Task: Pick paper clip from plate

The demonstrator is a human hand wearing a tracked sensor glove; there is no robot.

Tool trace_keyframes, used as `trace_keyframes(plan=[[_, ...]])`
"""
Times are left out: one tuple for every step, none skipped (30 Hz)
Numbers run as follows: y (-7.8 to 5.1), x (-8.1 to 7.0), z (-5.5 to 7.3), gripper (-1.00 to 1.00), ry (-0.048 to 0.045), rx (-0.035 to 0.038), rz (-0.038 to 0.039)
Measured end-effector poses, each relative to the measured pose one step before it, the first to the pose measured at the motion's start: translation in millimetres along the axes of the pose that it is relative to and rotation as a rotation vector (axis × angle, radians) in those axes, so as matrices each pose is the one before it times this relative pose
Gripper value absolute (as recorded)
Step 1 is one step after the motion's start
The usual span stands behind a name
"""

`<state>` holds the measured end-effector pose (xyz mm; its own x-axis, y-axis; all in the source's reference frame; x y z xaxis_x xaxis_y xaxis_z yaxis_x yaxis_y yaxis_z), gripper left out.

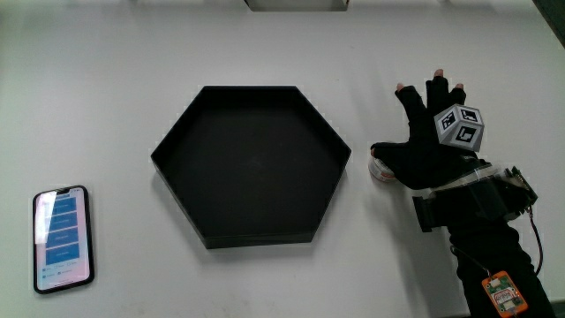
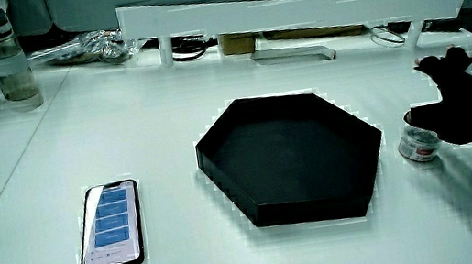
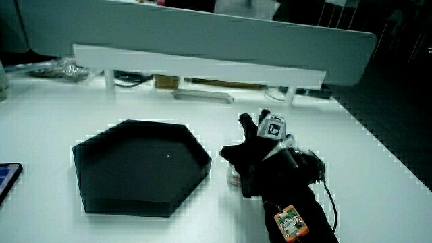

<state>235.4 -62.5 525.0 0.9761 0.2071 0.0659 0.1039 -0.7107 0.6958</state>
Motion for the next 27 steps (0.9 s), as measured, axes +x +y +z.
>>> trace_keyframes(plan=[[-1.22, -1.98, 0.57, 0.00, -0.00264, 0.00273, 0.00539], [0.35, -1.99, -0.73, 0.00, -0.00627, -0.02383, 0.01646], [1.60, -0.62, -1.27, 0.00, -0.02539, -0.00329, -0.01871], [0.06, -1.34, -0.74, 0.00, 0.01097, -0.02414, 0.02152], [0.90, -0.82, -1.26, 0.00, -0.01151, 0.00447, -0.00747], [1.18, -0.77, -2.21, 0.00, -0.02521, -0.01667, -0.01133], [1.21, -0.16, -1.50, 0.00, 0.01143, -0.02583, 0.00301], [0.43, -0.67, -0.72, 0.00, -0.00279, -0.01363, 0.00204], [0.13, -1.02, -0.52, 0.00, -0.02679, 0.00773, -0.00850], [0.59, -0.62, -1.14, 0.00, 0.00009, -0.01719, 0.00482], [2.90, -0.06, -2.43, 0.00, 0.00023, -0.01697, 0.00163], [-0.01, -2.70, -0.66, 0.00, -0.01958, -0.00878, 0.00751], [-2.40, -3.85, 0.42, 0.00, -0.00852, -0.01220, -0.00259], [5.56, -1.15, -4.56, 0.00, -0.02434, -0.03867, 0.00169], [3.01, -1.78, -2.97, 0.00, -0.02537, -0.03641, -0.00785], [2.21, -1.98, -1.30, 0.10, -0.01013, -0.01849, 0.00817], [2.17, -0.76, -1.51, 0.20, -0.03340, -0.00748, -0.01909], [0.53, 0.05, -1.73, 0.30, 0.01473, -0.00378, 0.02139], [2.15, 1.58, -1.06, 0.40, 0.01724, 0.02229, -0.00415], [-1.22, 0.77, 1.03, 0.50, 0.03645, 0.01187, 0.02292], [-1.09, 1.08, 1.43, 0.60, 0.02666, 0.04226, 0.00658], [0.38, -0.49, 1.73, 0.70, -0.01207, -0.00803, 0.00314], [1.52, 0.47, 1.26, 0.80, -0.00586, -0.01403, -0.00565], [1.02, 0.41, 1.95, 0.90, -0.00474, 0.00563, -0.00600], [-1.54, -1.22, 2.43, 1.00, 0.01419, -0.01316, 0.01711], [-3.74, -2.53, 2.52, 1.00, 0.02495, 0.00495, 0.01659], [1.71, -0.22, -0.97, 1.00, -0.01912, -0.00120, -0.01338]])
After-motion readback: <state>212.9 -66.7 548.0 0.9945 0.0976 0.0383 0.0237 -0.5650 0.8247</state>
